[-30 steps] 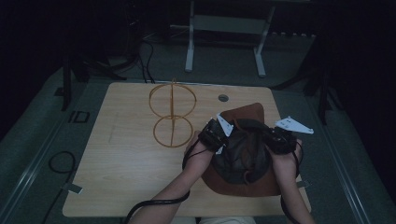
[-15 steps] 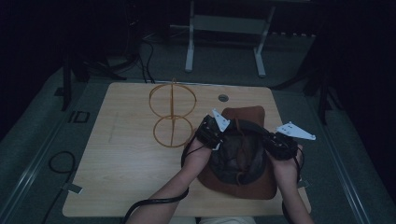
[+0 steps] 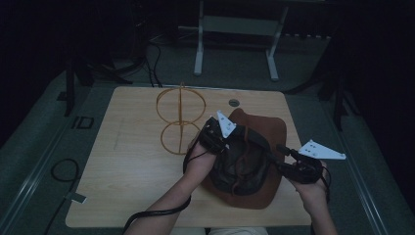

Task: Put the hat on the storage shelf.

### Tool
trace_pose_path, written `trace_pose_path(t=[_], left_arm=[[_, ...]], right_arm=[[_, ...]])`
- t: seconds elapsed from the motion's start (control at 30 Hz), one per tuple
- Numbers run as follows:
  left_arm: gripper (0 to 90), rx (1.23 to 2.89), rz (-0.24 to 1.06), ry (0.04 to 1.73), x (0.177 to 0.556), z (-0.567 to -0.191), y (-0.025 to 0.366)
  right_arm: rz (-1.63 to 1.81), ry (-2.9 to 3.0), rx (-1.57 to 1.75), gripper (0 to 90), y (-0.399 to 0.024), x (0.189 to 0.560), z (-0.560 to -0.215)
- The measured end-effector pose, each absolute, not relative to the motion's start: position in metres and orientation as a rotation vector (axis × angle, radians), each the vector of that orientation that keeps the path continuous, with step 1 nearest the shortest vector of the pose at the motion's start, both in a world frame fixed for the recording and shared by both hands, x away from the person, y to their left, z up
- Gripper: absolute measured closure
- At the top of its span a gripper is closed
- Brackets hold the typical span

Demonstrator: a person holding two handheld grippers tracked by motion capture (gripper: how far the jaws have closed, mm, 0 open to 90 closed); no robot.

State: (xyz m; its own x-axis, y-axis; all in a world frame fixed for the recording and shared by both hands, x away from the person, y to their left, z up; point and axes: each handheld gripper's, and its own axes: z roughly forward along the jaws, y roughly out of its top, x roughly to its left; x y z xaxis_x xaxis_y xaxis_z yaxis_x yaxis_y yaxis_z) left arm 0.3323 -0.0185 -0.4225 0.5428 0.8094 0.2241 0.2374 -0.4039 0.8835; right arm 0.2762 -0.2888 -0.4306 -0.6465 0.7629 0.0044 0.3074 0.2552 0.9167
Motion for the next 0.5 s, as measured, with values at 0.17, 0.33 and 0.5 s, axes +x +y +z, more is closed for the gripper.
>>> trace_pose_path(t=[0.17, 0.33, 0.5], left_arm=[[86.2, 1.889, 0.811, 0.82, 0.327, -0.419, -0.005], [86.1, 1.854, 0.757, 0.725, 0.319, -0.419, 0.012], [86.0, 1.805, 0.672, 0.606, 0.314, -0.419, 0.03]], right_arm=[[1.384, 2.048, 0.947, 38.9, -0.305, 0.262, -0.422], [1.368, 2.016, 0.992, 38.6, -0.331, 0.262, -0.421], [1.327, 2.021, 1.03, 41.6, -0.344, 0.27, -0.426]])
